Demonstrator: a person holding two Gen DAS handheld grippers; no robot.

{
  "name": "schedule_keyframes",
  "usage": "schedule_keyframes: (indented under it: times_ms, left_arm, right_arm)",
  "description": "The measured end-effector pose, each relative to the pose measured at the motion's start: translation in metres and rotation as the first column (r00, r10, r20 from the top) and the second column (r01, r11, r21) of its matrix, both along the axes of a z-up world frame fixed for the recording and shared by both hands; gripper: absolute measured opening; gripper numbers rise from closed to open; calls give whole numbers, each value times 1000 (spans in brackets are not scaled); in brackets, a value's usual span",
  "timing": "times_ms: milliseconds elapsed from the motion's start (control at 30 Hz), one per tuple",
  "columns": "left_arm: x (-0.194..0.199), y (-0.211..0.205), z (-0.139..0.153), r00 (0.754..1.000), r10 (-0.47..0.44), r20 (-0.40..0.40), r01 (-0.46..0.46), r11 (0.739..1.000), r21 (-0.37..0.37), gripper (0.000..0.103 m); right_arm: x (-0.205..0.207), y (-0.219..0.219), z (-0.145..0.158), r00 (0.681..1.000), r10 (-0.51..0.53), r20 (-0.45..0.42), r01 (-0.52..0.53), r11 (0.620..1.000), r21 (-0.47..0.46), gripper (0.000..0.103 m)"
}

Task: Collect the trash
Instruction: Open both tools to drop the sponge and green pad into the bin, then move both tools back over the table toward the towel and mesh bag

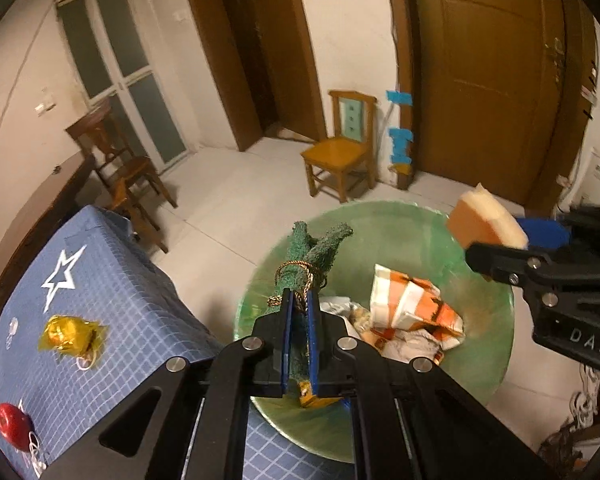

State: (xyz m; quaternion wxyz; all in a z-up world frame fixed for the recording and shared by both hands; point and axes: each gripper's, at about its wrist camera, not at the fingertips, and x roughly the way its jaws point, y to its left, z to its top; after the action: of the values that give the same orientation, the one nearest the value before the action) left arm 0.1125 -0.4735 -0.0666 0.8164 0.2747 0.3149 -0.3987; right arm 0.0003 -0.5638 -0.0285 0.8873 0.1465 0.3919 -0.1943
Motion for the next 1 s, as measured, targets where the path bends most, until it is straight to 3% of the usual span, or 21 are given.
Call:
schedule_keyframes:
  times_ms: [67, 600, 733, 1000]
  left_arm:
    - [2, -2, -4, 1000, 16, 3, -16, 1000, 4, 38]
    - [4, 9, -2, 998, 48, 30, -48, 999, -7, 38]
    - [0, 39, 7, 994, 101, 35, -100, 995, -29, 41]
    - [-3, 172, 28, 965, 262, -1, -261, 962, -80, 51]
  right_arm:
    - [0, -1, 0, 1000, -3, -2, 3, 1000, -8, 41]
    - [-6, -1, 0, 1000, -13, 20, 13, 1000, -17, 41]
    - [-7, 10, 6, 996, 2, 89, 0, 1000, -19, 41]
    - [28, 70, 2, 970, 150, 192, -158, 987, 28, 41]
